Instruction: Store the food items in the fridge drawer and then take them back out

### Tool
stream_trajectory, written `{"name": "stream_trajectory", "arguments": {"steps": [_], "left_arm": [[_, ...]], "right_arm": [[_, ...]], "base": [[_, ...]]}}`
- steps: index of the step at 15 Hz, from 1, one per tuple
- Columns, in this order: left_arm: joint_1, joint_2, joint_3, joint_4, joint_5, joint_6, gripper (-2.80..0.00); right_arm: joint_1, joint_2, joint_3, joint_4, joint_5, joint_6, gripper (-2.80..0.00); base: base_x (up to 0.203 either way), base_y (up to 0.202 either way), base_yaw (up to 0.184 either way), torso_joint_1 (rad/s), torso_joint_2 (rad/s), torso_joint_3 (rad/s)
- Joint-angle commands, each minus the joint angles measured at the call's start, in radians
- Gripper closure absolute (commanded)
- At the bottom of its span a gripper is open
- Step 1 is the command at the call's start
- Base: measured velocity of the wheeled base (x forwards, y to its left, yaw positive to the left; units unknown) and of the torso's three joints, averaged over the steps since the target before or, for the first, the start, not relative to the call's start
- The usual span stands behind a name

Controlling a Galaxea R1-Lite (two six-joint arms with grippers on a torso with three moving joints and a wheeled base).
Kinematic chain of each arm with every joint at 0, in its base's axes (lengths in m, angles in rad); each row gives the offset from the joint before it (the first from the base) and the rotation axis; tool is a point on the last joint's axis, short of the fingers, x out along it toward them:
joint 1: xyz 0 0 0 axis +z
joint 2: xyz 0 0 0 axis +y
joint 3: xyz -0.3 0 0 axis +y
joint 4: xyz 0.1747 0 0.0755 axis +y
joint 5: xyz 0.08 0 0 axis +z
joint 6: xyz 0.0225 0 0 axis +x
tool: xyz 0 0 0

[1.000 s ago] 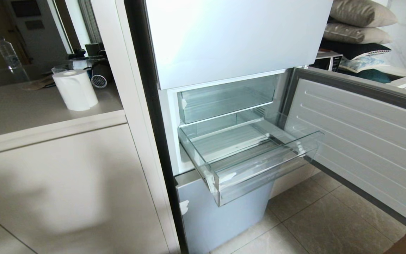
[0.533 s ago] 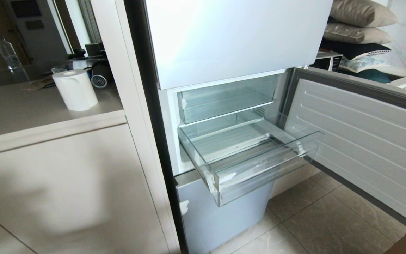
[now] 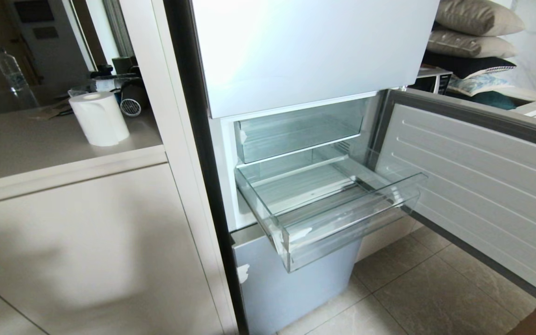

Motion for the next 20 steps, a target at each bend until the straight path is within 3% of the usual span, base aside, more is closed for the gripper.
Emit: {"name": "stream_trajectory", "arguments": {"steps": [1,8,9,14,20], "left_arm": [[0.000,0.002,0.000,0.000,0.000,0.000,0.00],[0.000,0.002,0.000,0.000,0.000,0.000,0.00],[0.000,0.002,0.000,0.000,0.000,0.000,0.00],[0.000,0.002,0.000,0.000,0.000,0.000,0.00],[0.000,0.002,0.000,0.000,0.000,0.000,0.00]], "right_arm": [[0.004,0.022,-0.016,-0.005,0.002,-0.002,-2.80],[0.029,0.058,-0.033,-0.005,0.003,0.000,-2.80],[0.032,0.058,-0.033,-0.005,0.002,0.000,0.00],[0.034,0.000,-0.007,0.000,0.002,0.010,0.00],[0.029,-0.377,0.195,0.018,0.003,0.060,0.00]], "base": [[0.000,0.000,0.000,0.000,0.00,0.000],[0.000,0.000,0.000,0.000,0.00,0.000],[0.000,0.000,0.000,0.000,0.00,0.000],[0.000,0.000,0.000,0.000,0.00,0.000],[0.000,0.000,0.000,0.000,0.00,0.000]]}}
